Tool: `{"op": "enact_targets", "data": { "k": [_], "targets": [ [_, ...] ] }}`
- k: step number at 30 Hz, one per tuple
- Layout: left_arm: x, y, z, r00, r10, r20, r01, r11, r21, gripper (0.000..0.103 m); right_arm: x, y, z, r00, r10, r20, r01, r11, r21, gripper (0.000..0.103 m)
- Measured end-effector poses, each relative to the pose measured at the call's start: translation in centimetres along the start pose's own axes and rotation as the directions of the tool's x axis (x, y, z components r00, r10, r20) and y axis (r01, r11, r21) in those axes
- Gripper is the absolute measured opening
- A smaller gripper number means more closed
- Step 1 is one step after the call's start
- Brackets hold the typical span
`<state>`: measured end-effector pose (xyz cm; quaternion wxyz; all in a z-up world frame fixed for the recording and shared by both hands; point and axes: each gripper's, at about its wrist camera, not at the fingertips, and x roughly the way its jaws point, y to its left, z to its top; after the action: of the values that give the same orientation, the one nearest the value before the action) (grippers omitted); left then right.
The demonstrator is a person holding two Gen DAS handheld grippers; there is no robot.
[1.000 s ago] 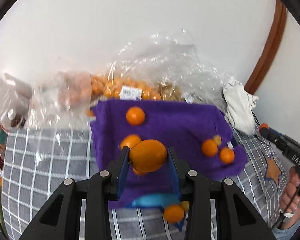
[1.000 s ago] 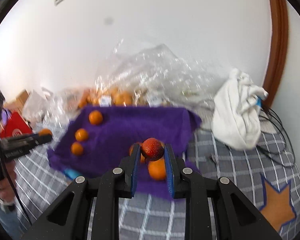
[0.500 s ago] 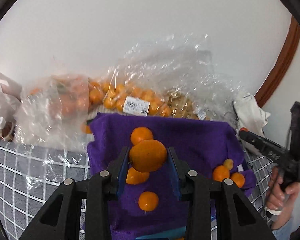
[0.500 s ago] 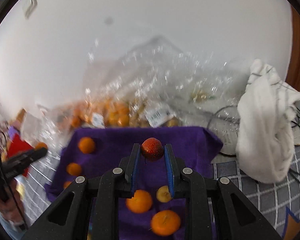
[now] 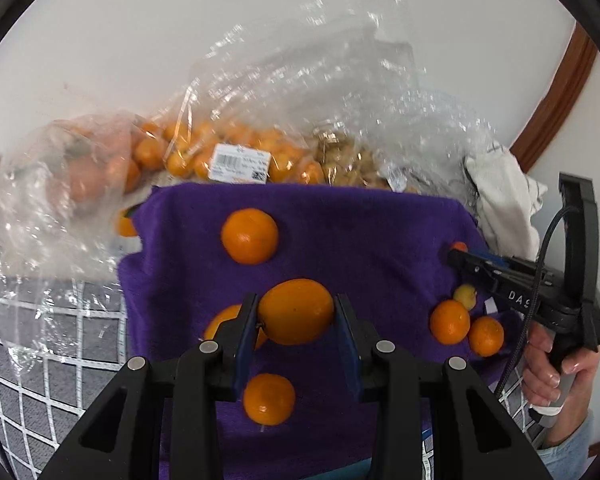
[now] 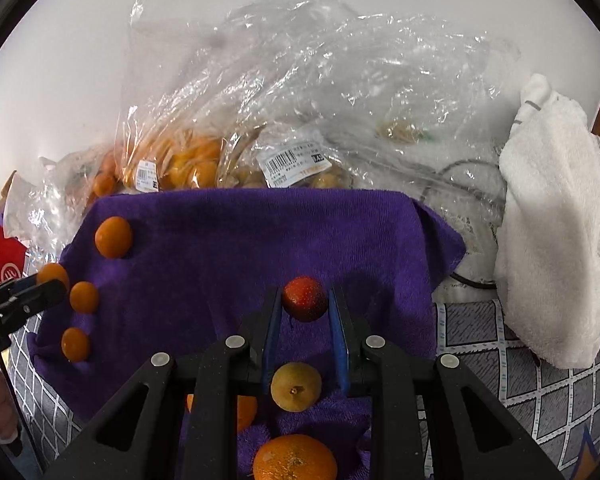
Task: Organize fruits
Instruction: 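Carry both fruits onto the purple towel and open both grippers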
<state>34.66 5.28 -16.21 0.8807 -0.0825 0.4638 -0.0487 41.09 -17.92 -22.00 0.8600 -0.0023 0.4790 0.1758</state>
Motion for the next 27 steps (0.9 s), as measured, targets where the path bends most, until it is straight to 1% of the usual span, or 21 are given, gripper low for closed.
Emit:
{"op": "enact_targets", "data": {
  "k": [3, 5, 6, 8, 9, 16, 21, 24, 27],
  "targets": [
    [0.8, -0.4, -0.3, 1.000, 0.011, -0.024, -0.011, 1.000, 0.015, 0.035, 0.0, 0.1, -0.1, 0.999, -0.043, -0.011, 0.042, 0.999, -0.030, 0.024],
    [1.3, -0.7, -0.6, 0.999, 0.024, -0.040, -0.023, 0.999, 0.026, 0.035, -0.7, 0.1, 0.0, 0.999, -0.047, 0.003, 0.047, 0.998, -0.039, 0.025],
    [1.4, -0.8, -0.7, 0.999, 0.018, -0.039, -0.017, 0.999, 0.031, 0.035, -1.3, 0.1, 0.1, 0.999, -0.042, 0.016, 0.043, 0.998, -0.037, 0.027],
    [1.5, -1.0, -0.7, 0.999, 0.018, -0.046, -0.017, 0.999, 0.034, 0.035, -2.3, 0.2, 0.2, 0.999, -0.028, 0.044, 0.029, 0.999, -0.033, 0.039],
    [1.5, -1.1, -0.8, 0.999, 0.018, -0.047, -0.016, 0.999, 0.036, 0.035, -2.8, 0.3, 0.3, 0.998, -0.022, 0.057, 0.024, 0.999, -0.036, 0.041],
    [2.0, -1.5, -1.1, 0.997, 0.008, -0.076, -0.005, 0.999, 0.047, 0.035, -6.1, 1.4, 0.3, 0.991, -0.046, 0.124, 0.053, 0.997, -0.054, 0.041],
    [2.2, -1.7, -1.2, 0.993, 0.012, -0.121, -0.004, 0.998, 0.061, 0.035, -9.2, 1.3, -1.2, 0.982, -0.026, 0.188, 0.026, 1.000, 0.002, 0.043],
    [1.2, -1.8, -1.0, 0.995, 0.029, -0.096, -0.023, 0.998, 0.063, 0.035, -10.6, 1.4, -2.6, 0.982, -0.029, 0.189, 0.027, 0.999, 0.018, 0.043],
    [-1.0, -2.6, -0.8, 0.997, 0.069, -0.025, -0.066, 0.991, 0.114, 0.035, -11.6, 1.8, -4.0, 0.977, -0.069, 0.202, 0.069, 0.998, 0.007, 0.043]
  ]
}}
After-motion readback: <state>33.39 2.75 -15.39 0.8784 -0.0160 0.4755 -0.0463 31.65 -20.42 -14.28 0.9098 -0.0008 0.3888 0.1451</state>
